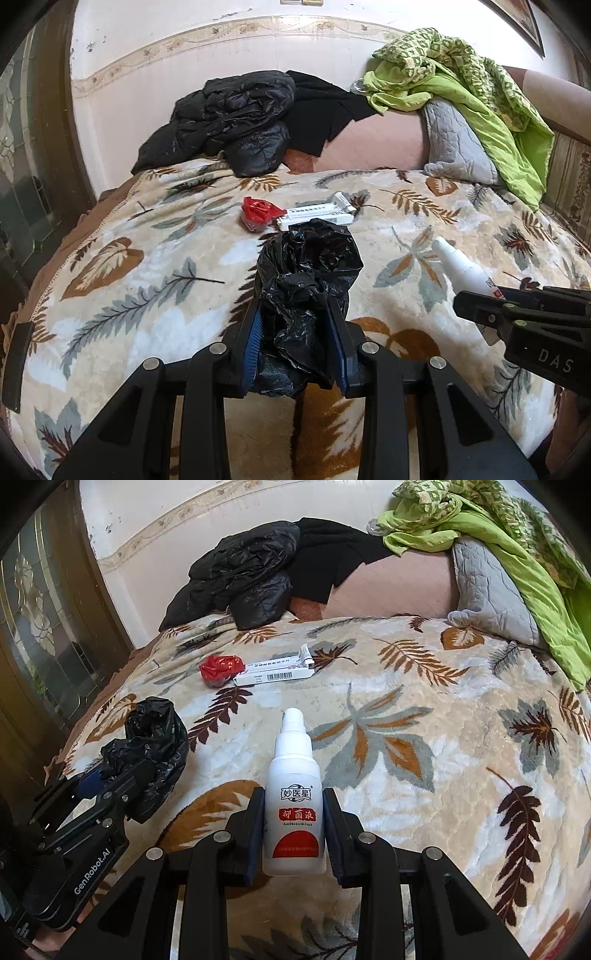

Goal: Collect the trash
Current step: 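Carry the bag and bottle toward the red wastebasket with both tools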

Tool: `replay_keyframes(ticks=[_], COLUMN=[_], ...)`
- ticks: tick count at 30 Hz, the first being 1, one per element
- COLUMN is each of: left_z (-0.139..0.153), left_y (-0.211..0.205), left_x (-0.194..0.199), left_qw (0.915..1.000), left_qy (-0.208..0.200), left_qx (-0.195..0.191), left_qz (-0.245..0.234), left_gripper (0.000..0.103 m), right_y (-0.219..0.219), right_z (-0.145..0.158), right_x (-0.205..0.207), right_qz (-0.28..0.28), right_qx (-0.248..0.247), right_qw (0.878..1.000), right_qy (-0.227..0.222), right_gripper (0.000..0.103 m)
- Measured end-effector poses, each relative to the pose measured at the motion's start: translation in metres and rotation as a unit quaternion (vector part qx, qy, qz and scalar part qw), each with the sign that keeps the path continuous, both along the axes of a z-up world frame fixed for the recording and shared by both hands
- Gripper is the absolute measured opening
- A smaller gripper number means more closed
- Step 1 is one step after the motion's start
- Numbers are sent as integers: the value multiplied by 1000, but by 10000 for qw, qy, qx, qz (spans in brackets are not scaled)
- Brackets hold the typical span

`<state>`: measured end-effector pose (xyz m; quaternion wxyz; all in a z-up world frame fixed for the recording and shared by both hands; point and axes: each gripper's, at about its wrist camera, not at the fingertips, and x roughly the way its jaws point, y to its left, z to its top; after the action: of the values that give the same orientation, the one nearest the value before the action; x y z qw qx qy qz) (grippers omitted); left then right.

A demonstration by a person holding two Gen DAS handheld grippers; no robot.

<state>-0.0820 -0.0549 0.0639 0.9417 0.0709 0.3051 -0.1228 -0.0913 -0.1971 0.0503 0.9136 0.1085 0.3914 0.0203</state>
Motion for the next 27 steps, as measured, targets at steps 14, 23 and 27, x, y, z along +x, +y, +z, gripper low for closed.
replay_keyframes(ticks=[14,23,27], left_z=[19,26,25], left_y=[52,93,104], left_x=[8,13,16], left_qw=[9908,9767,9735], left_qy=[-425,-538,-475], left_qx=[-307,-554,-645], left_qz=[1246,2002,2141], left_gripper=[32,32,32], right_y=[2,4,4], right_z=[1,1,1], right_x=[0,-1,0], right_qz=[65,92,109], right_qx=[41,52,55], right_qw=[10000,9999,9999], right_qy=[-34,-51,-50], right_gripper=[32,32,32])
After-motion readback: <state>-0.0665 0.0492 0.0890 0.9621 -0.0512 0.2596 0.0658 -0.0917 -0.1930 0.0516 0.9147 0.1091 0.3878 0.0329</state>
